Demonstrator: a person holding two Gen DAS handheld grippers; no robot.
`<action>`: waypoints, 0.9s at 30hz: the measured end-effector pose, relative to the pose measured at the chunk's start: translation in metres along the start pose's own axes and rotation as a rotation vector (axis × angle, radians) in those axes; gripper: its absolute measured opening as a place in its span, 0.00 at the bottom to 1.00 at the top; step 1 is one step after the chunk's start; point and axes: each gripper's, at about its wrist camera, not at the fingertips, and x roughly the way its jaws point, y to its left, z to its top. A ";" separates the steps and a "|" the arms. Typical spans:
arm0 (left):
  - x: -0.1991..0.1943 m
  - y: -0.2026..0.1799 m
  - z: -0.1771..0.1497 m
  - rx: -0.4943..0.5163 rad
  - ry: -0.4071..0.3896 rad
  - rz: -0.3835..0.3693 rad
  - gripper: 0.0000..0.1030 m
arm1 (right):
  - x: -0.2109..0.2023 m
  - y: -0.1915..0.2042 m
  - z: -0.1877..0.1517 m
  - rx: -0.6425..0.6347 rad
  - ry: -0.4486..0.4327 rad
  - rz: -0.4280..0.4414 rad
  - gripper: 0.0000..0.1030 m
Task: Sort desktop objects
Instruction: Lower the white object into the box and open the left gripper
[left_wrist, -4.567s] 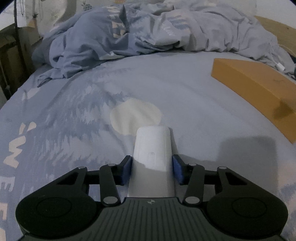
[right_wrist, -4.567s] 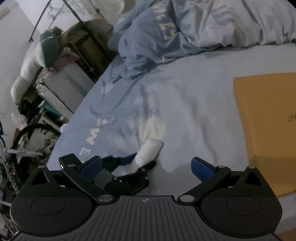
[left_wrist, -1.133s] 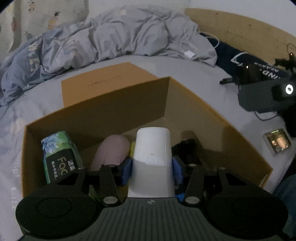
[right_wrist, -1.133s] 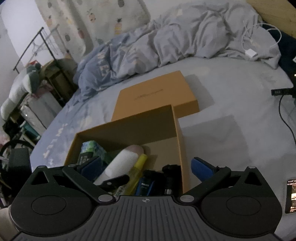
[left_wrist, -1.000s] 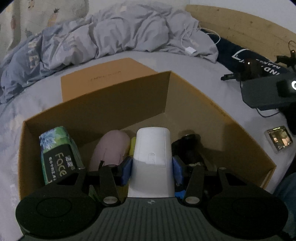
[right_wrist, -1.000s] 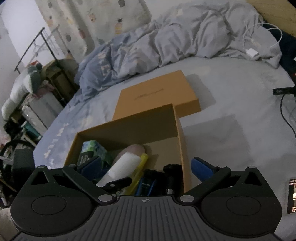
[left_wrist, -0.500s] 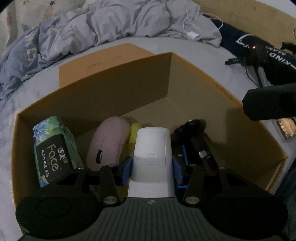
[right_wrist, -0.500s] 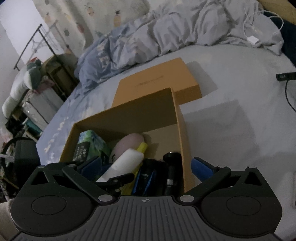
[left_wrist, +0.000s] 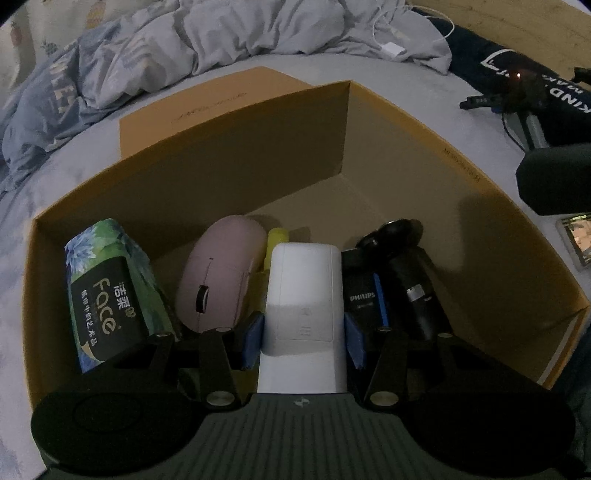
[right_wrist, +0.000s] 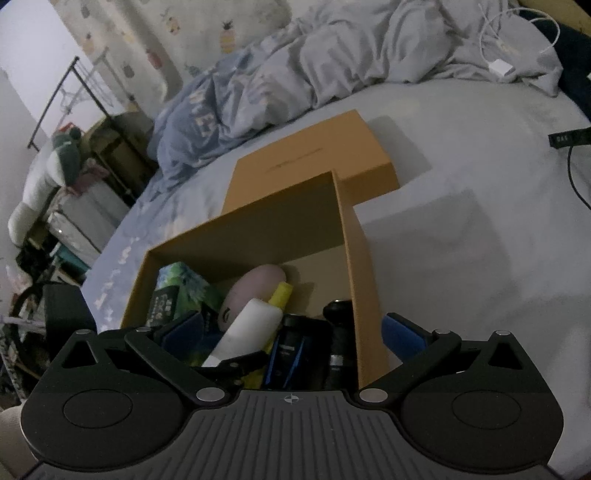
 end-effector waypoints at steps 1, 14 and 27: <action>0.000 0.000 0.000 0.000 0.003 0.000 0.47 | 0.000 0.000 0.000 0.002 0.000 0.000 1.00; 0.000 0.001 0.001 -0.006 0.005 -0.001 0.47 | -0.002 -0.004 0.001 0.025 0.009 0.023 1.00; -0.003 0.002 0.000 -0.004 -0.007 -0.007 0.54 | 0.000 -0.004 0.000 0.028 0.014 0.017 1.00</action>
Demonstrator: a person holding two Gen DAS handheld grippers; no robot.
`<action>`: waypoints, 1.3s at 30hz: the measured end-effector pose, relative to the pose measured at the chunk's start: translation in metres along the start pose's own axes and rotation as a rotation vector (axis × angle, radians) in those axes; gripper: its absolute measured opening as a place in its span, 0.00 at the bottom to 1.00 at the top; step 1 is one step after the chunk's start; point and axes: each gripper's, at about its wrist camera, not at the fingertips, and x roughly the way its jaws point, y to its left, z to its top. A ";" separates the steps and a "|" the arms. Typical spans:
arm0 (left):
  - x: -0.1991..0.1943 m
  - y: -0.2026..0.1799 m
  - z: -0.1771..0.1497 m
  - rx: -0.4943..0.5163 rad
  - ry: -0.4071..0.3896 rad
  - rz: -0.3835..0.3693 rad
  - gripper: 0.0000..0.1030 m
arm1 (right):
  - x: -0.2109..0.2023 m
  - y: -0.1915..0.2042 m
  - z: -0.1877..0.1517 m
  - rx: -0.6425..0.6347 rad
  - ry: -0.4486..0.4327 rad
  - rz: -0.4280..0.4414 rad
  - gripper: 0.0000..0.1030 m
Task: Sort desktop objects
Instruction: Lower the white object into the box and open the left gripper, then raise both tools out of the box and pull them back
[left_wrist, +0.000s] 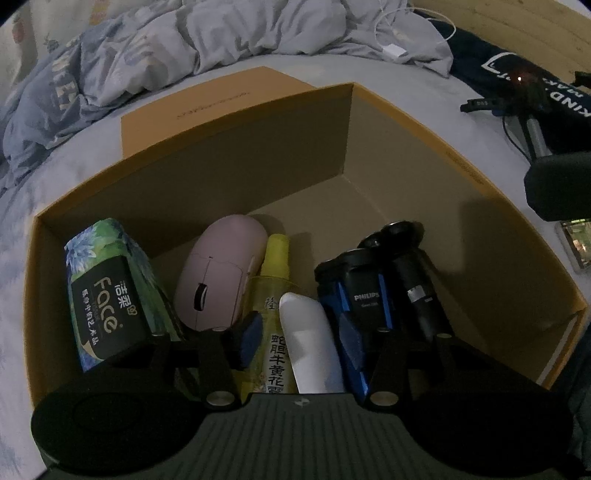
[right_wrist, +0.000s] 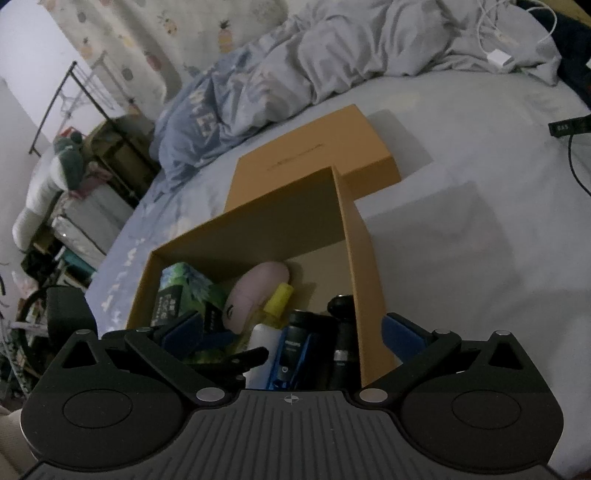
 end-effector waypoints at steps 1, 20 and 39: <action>-0.001 0.000 0.000 0.005 -0.003 -0.002 0.54 | 0.000 0.000 0.000 0.000 0.000 0.000 1.00; -0.046 0.038 -0.013 -0.132 -0.129 -0.052 0.83 | -0.016 0.018 -0.018 -0.093 0.023 -0.025 1.00; -0.121 0.100 -0.012 -0.268 -0.334 -0.066 0.86 | -0.064 0.031 0.004 -0.153 -0.013 -0.113 1.00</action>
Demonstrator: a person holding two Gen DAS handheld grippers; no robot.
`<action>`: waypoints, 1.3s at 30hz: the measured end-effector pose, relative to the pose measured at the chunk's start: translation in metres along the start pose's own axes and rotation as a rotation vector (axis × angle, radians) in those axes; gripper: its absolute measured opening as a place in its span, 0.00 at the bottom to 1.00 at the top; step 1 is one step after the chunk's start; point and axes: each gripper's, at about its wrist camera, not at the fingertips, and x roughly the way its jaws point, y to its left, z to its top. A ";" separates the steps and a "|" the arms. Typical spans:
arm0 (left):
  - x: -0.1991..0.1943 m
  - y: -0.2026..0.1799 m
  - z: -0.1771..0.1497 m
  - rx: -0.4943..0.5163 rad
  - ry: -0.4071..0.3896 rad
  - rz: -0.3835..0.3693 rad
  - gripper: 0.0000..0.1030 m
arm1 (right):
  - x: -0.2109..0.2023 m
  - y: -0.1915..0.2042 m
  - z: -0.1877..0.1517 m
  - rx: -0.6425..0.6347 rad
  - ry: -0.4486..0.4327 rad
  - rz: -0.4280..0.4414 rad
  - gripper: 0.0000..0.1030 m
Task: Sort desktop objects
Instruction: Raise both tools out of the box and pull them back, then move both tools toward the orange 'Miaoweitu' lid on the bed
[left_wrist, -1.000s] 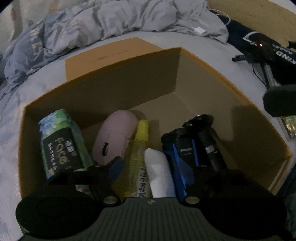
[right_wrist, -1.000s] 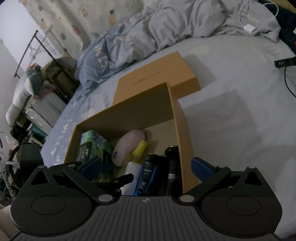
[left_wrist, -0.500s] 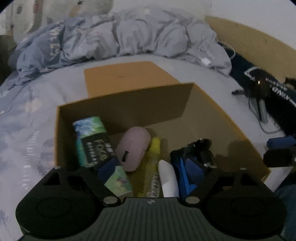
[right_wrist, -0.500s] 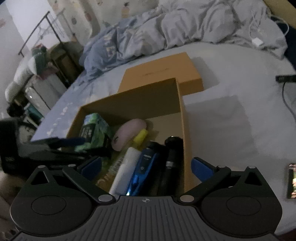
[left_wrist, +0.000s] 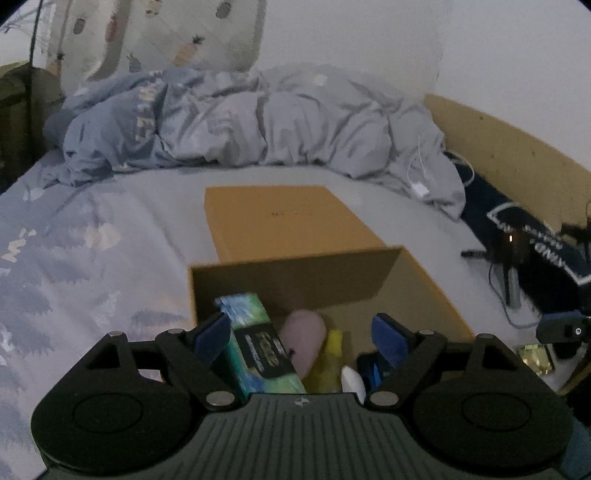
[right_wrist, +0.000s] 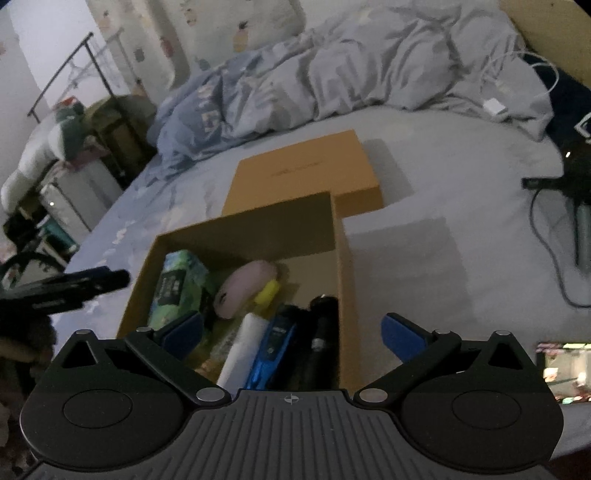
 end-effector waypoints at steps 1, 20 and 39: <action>-0.003 0.003 0.004 -0.007 -0.009 -0.002 0.86 | -0.002 0.001 0.005 -0.006 -0.005 -0.003 1.00; -0.029 0.014 0.084 -0.030 -0.169 0.014 0.93 | -0.030 0.050 0.122 -0.159 -0.139 0.030 1.00; 0.021 0.025 0.144 -0.071 -0.211 0.022 0.93 | 0.008 0.017 0.219 -0.145 -0.215 0.016 1.00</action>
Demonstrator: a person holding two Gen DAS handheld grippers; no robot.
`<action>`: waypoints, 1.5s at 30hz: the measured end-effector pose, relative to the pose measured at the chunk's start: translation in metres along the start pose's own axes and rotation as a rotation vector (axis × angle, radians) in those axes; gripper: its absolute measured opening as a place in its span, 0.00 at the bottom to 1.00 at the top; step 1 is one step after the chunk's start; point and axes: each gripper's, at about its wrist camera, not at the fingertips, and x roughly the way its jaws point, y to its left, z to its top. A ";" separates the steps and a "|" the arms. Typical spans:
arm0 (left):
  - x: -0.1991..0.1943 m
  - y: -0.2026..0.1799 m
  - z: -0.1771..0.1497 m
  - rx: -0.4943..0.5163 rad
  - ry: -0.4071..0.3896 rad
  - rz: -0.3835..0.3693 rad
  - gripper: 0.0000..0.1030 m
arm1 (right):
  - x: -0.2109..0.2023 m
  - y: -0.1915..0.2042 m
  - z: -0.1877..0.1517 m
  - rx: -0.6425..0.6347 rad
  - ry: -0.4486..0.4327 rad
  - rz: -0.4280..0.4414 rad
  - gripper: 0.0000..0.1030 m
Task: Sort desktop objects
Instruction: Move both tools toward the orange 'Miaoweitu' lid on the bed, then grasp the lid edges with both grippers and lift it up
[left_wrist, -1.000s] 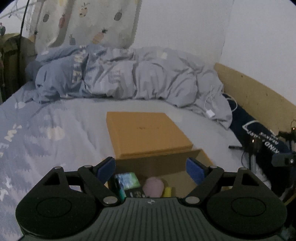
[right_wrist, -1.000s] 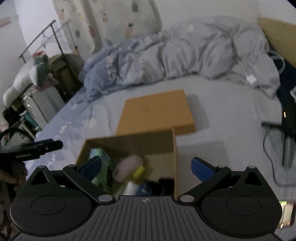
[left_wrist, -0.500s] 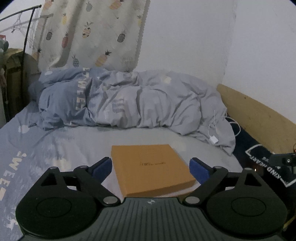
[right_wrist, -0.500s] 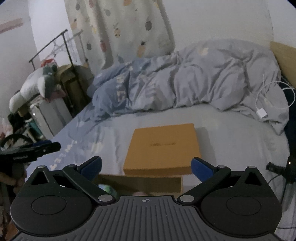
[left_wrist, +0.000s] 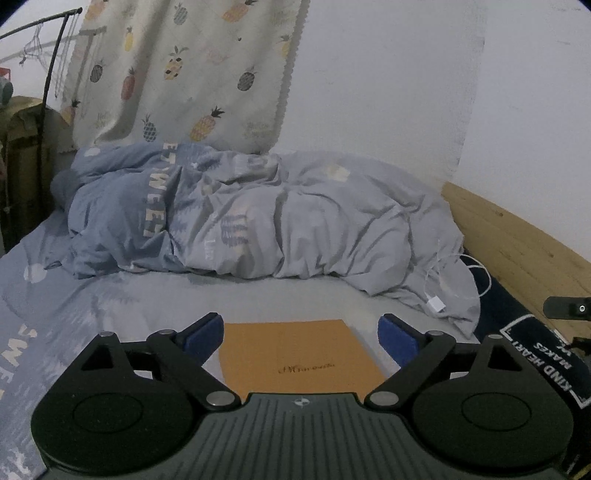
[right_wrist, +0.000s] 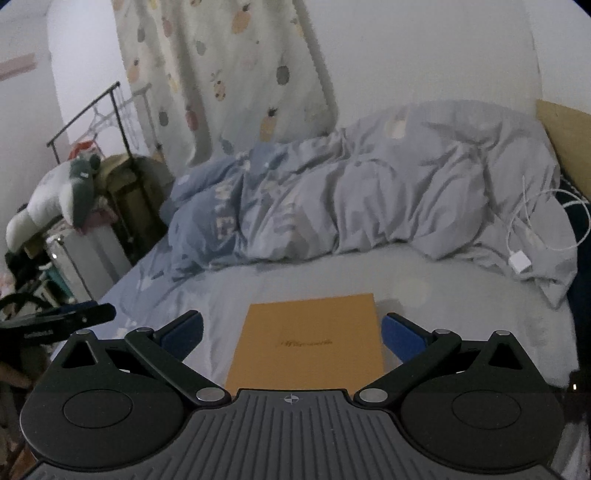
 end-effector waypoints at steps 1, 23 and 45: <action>0.007 0.001 0.001 0.000 0.003 0.005 0.93 | 0.005 -0.004 0.002 -0.001 -0.001 -0.001 1.00; 0.136 0.027 -0.014 -0.029 0.173 0.124 0.93 | 0.150 -0.086 -0.013 0.027 0.106 -0.039 1.00; 0.269 0.062 -0.068 -0.036 0.466 0.210 0.93 | 0.320 -0.137 -0.083 0.053 0.423 -0.005 1.00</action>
